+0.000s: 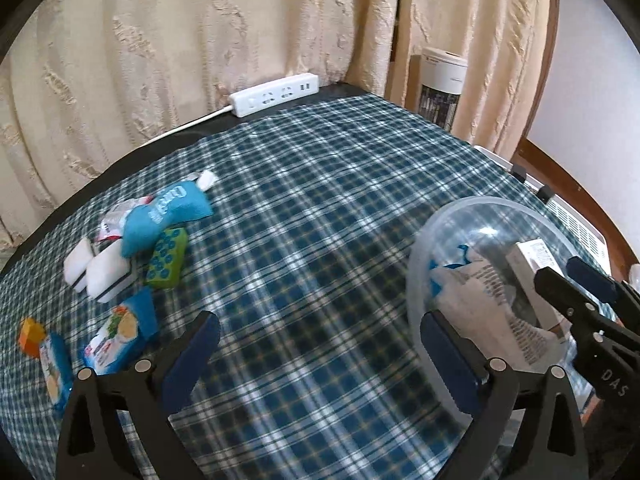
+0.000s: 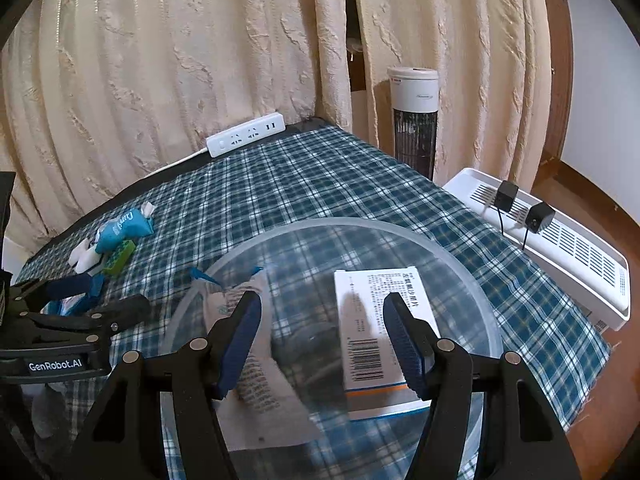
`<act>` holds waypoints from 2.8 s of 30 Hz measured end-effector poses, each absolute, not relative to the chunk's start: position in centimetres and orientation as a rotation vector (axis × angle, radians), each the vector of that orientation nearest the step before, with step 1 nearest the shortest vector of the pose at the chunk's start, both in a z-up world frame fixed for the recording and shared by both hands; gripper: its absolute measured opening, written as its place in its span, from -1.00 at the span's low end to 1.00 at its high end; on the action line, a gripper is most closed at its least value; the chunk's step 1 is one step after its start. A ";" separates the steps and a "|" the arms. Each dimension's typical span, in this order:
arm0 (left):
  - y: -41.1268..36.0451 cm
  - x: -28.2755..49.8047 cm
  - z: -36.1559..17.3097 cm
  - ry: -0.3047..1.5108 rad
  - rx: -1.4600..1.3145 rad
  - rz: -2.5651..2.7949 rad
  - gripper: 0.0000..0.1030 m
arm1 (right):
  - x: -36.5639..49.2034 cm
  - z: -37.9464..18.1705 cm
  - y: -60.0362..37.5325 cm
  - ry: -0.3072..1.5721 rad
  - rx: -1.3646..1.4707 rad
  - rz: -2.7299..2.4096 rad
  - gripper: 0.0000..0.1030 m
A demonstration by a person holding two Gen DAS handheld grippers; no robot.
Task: Organize objects
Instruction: 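Release the white box and paper bag into the clear bowl, then move both grippers back over the bed toward the blue cracker packets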
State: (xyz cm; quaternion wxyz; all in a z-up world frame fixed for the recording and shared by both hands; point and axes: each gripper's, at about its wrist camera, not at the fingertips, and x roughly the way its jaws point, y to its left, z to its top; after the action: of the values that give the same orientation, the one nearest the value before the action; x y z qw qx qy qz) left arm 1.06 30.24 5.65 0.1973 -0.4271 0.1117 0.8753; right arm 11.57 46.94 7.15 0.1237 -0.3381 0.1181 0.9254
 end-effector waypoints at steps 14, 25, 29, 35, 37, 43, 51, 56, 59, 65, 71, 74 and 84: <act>25.5 0.5 5.2 0.258 -1.229 2.516 0.99 | 11.0 8.4 43.4 0.399 -0.988 2.759 0.26; 20.5 -0.4 4.6 0.173 -1.299 2.579 0.99 | 9.0 8.5 38.4 0.385 -1.035 2.858 0.26; 18.4 -0.8 4.3 0.143 -1.330 2.610 0.99 | 8.2 8.4 36.1 0.357 -1.070 2.903 0.26; 15.3 -1.0 3.7 0.096 -1.379 2.646 0.99 | 7.1 7.8 33.5 0.332 -1.134 2.942 0.26; 14.3 -1.2 3.6 0.082 -1.393 2.658 0.99 | 6.7 7.6 32.7 0.327 -1.155 2.951 0.26; 11.5 -1.8 3.3 0.031 -1.430 2.700 0.99 | 5.7 7.3 30.8 0.302 -1.206 2.976 0.26; 7.9 -2.4 2.9 -0.026 -1.462 2.775 0.99 | 4.7 6.5 28.8 0.312 -1.282 2.994 0.27; 5.6 -3.0 2.6 -0.107 -1.501 2.804 0.99 | 4.3 6.1 27.9 0.319 -1.326 3.002 0.27; 4.5 -3.4 2.3 -0.149 -1.524 2.818 0.99 | 4.0 6.1 27.5 0.315 -1.345 3.010 0.27; 3.1 -4.0 1.4 -0.225 -1.581 2.830 0.99 | 3.6 5.6 26.4 0.303 -1.384 3.020 0.27; 2.5 -4.4 0.8 -0.252 -1.609 2.842 0.99 | 3.4 5.2 25.9 0.301 -1.410 3.022 0.27; 2.5 -4.6 0.7 -0.242 -1.613 2.854 0.99 | 3.2 5.0 25.9 0.304 -1.423 3.022 0.27; 2.7 -4.8 0.9 -0.164 -1.572 2.882 0.55 | 3.0 4.8 25.3 0.296 -1.456 3.030 0.27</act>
State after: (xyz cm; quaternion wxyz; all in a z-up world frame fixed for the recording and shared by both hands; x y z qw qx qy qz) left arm -4.82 2.72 0.87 -0.0727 -0.4769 -0.0497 0.8745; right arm 3.01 25.27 4.76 -0.1162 -0.4287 0.0870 0.8917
